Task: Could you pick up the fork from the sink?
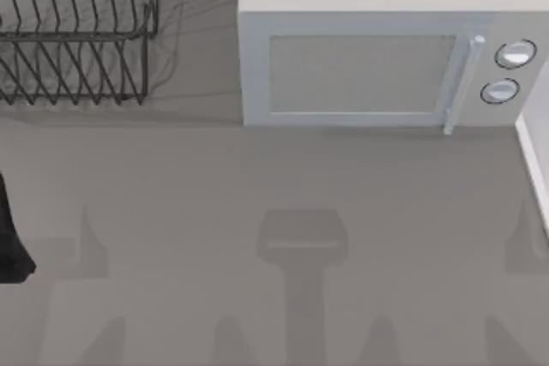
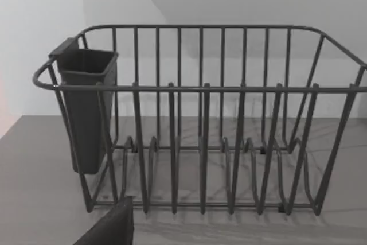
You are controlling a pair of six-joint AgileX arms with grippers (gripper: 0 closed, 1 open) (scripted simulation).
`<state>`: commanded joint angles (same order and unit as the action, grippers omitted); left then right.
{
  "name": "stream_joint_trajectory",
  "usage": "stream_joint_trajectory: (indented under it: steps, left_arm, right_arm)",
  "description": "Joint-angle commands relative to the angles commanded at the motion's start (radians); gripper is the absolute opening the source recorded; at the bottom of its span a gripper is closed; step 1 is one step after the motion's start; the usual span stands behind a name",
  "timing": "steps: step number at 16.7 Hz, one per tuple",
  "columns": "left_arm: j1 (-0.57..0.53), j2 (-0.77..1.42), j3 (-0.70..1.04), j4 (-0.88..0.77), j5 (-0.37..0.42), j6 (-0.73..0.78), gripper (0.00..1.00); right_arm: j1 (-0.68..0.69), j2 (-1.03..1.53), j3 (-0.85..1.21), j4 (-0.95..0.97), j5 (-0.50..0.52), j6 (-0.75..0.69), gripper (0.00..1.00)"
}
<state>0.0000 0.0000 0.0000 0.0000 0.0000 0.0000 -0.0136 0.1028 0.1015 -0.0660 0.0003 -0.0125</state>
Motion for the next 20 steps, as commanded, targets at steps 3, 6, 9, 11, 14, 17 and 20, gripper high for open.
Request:
stream_joint_trajectory:
  steps: [3, 6, 9, 11, 14, 17, 20]
  left_arm:
    - [0.000, 0.000, 0.000, 0.000, 0.000, 0.000, 1.00]
    - [0.000, 0.000, 0.000, 0.000, 0.000, 0.000, 1.00]
    - [0.000, 0.000, 0.000, 0.000, 0.000, 0.000, 1.00]
    - [0.000, 0.000, 0.000, 0.000, 0.000, 0.000, 1.00]
    - [0.000, 0.000, 0.000, 0.000, 0.000, 0.000, 1.00]
    - [0.000, 0.000, 0.000, 0.000, 0.000, 0.000, 1.00]
    - [0.000, 0.000, 0.000, 0.000, 0.000, 0.000, 1.00]
  right_arm:
    - [-0.023, 0.187, 0.174, -0.109, 0.000, -0.021, 1.00]
    - [-0.052, 0.457, 0.410, -0.254, 0.001, -0.048, 1.00]
    - [-0.087, 0.782, 0.686, -0.421, 0.002, -0.080, 1.00]
    - [-0.111, 1.013, 0.881, -0.537, 0.002, -0.102, 1.00]
    - [-0.147, 1.361, 1.174, -0.711, 0.003, -0.135, 1.00]
    - [-0.180, 1.687, 1.448, -0.871, 0.003, -0.165, 1.00]
    - [-0.208, 1.962, 1.676, -1.006, 0.004, -0.190, 1.00]
